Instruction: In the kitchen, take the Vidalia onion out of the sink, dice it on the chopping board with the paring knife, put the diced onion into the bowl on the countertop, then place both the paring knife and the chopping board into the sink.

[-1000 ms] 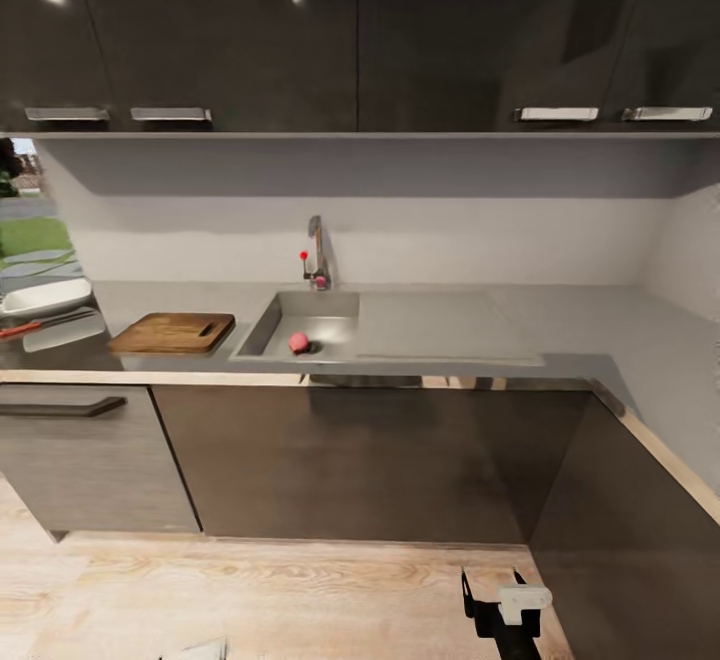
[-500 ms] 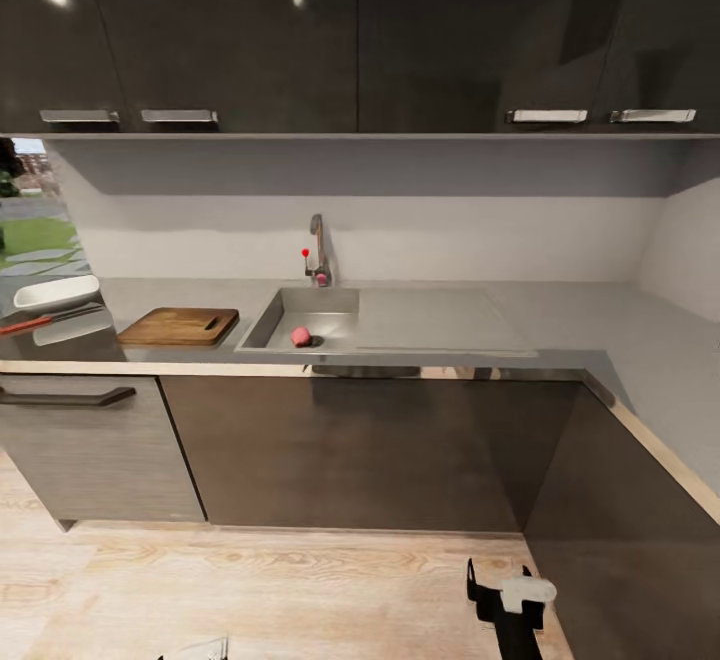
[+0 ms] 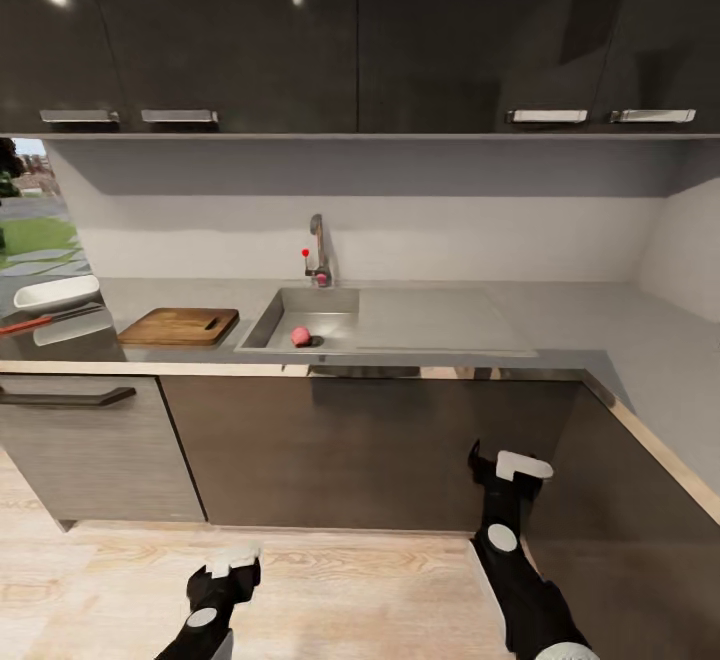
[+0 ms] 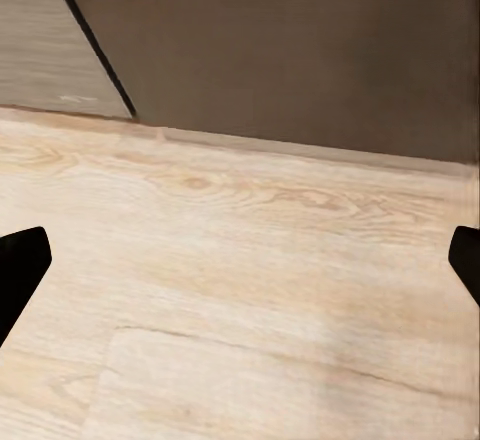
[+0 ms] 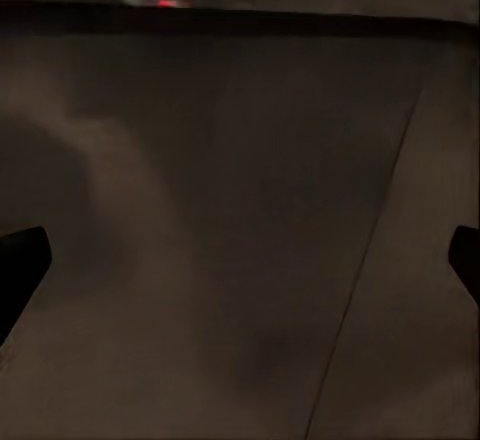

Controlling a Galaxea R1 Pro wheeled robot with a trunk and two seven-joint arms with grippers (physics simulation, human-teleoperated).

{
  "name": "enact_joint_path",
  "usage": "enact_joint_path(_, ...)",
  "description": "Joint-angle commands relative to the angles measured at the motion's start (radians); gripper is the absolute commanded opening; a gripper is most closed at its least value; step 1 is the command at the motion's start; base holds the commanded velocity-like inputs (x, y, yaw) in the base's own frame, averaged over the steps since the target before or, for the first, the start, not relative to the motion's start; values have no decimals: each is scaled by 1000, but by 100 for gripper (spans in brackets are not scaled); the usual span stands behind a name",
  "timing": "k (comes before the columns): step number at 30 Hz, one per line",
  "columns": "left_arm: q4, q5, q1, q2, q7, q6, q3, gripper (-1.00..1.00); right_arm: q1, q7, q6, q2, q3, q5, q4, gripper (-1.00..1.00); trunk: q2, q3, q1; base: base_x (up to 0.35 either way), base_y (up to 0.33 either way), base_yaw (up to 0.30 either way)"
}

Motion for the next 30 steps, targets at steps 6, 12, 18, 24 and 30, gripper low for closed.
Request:
enact_joint_path(6,-287,12,-1,3,7,248,-27,100,-1,-3,217,9,-2,5,-230,100,-1,-1,0,0,0,0)
enact_joint_path(12,-507,12,-1,6,7,464,-42,100,-1,-3,386,28,-2,4,-407,100,-1,-1,0,0,0,0)
enact_joint_path(18,-780,12,-1,6,7,639,-45,100,-1,-3,596,32,-1,6,-639,100,-1,-1,0,0,0,0)
enact_joint_path(24,-970,12,-1,6,7,696,-44,100,-1,-3,710,32,31,8,-750,100,-1,-1,0,0,0,0)
enact_joint_path(30,-1062,11,-1,4,7,729,-36,100,-2,-3,723,31,66,11,-781,100,-1,-1,0,0,0,0)
